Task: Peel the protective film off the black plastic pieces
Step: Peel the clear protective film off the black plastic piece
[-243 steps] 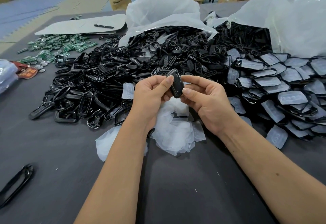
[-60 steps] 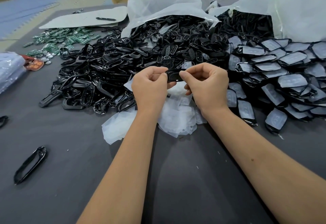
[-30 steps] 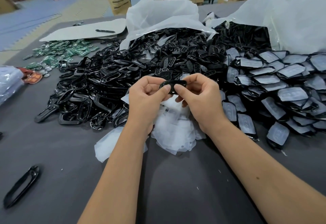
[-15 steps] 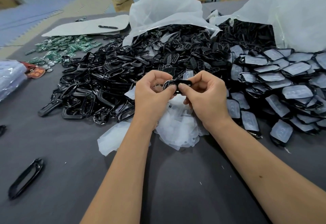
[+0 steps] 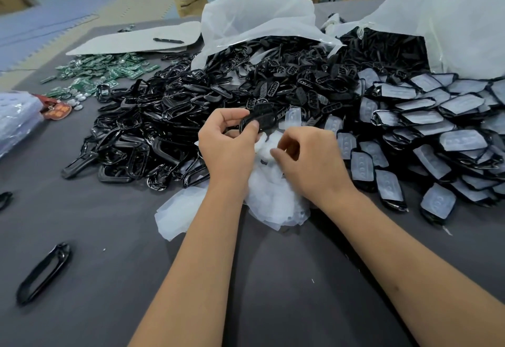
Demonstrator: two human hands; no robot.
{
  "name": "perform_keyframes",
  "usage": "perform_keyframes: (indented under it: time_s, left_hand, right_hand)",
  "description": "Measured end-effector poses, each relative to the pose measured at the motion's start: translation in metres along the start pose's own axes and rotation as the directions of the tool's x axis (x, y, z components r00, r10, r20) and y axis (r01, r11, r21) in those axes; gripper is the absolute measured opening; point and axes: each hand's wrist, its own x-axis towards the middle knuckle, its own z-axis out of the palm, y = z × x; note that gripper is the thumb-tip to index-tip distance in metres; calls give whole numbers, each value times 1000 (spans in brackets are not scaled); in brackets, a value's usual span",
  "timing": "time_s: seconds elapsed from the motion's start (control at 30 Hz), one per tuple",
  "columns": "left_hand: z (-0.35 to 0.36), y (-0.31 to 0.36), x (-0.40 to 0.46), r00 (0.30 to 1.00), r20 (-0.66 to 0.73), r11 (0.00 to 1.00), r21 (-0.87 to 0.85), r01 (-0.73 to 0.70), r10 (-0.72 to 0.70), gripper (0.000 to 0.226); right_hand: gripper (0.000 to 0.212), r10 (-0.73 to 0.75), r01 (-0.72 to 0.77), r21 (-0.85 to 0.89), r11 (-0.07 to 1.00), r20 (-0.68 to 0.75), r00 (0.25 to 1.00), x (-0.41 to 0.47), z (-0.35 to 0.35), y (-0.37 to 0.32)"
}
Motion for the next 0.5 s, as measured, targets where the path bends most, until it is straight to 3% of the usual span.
perform_keyframes:
  time_s: [0.1, 0.2, 0.5]
  left_hand:
    - [1, 0, -2, 1000, 12, 1000, 12, -10, 10, 22]
    - [1, 0, -3, 1000, 12, 1000, 21, -12, 12, 22]
    - [2, 1, -4, 1000, 0, 1000, 27, -7, 7, 22]
  right_hand:
    - [31, -49, 59, -67, 996, 137, 989, -1, -3, -2]
    - [30, -69, 94, -92, 991, 245, 967, 1, -8, 1]
    - [16, -132, 95, 116, 989, 381, 915, 4, -19, 10]
